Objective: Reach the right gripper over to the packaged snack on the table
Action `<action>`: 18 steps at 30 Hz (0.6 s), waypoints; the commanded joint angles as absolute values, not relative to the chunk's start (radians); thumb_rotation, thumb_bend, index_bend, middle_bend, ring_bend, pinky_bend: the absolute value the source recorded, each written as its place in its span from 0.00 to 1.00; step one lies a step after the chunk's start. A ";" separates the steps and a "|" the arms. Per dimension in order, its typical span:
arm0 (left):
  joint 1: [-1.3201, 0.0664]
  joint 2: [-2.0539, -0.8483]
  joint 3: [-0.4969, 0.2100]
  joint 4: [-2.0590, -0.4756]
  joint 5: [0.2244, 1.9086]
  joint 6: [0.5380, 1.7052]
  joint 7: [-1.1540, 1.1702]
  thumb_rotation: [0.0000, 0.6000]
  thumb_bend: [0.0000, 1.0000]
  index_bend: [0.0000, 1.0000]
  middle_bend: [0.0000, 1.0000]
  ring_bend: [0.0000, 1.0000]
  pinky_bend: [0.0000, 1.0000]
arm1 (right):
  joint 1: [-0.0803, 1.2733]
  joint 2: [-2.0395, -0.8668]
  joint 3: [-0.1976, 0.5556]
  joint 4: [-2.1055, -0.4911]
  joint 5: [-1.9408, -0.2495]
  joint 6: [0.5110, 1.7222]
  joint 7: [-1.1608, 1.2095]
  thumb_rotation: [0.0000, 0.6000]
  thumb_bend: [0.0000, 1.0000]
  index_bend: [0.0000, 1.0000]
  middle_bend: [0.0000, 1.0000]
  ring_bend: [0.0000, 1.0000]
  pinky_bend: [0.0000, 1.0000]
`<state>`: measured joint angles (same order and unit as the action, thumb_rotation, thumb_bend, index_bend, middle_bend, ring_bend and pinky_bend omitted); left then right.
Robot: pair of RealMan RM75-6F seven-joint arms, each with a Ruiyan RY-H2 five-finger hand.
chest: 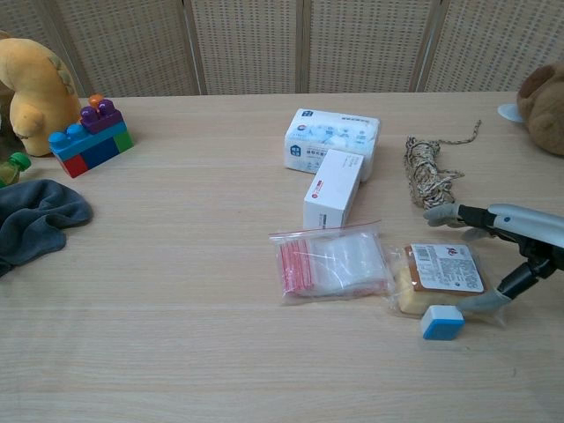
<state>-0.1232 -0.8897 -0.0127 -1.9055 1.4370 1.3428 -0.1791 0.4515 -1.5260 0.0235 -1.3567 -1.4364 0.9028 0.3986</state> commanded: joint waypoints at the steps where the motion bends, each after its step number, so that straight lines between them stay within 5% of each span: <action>1: -0.123 -0.889 -0.013 -1.906 1.436 1.344 -0.181 1.00 0.00 0.01 0.00 0.00 0.00 | 0.455 -1.537 0.020 -1.345 -1.434 0.896 0.401 1.00 0.00 0.08 0.00 0.00 0.00; 11: -0.119 -0.883 -0.014 -1.905 1.439 1.350 -0.192 1.00 0.00 0.01 0.00 0.00 0.00 | 0.470 -1.574 0.015 -1.294 -1.448 0.895 0.428 1.00 0.00 0.14 0.06 0.00 0.00; 14: -0.118 -0.883 -0.014 -1.905 1.440 1.351 -0.193 1.00 0.00 0.01 0.00 0.00 0.00 | 0.467 -1.588 0.017 -1.275 -1.455 0.914 0.438 1.00 0.00 0.28 0.24 0.02 0.09; 18: -0.117 -0.883 -0.015 -1.905 1.440 1.353 -0.194 1.00 0.00 0.01 0.00 0.00 0.00 | 0.456 -1.611 0.027 -1.251 -1.464 0.964 0.452 1.00 0.00 0.53 0.54 0.26 0.41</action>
<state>-0.1171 -0.8829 -0.0146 -1.9048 1.4401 1.3527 -0.1938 0.4611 -1.6021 0.0228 -1.2603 -1.4597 0.9500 0.4454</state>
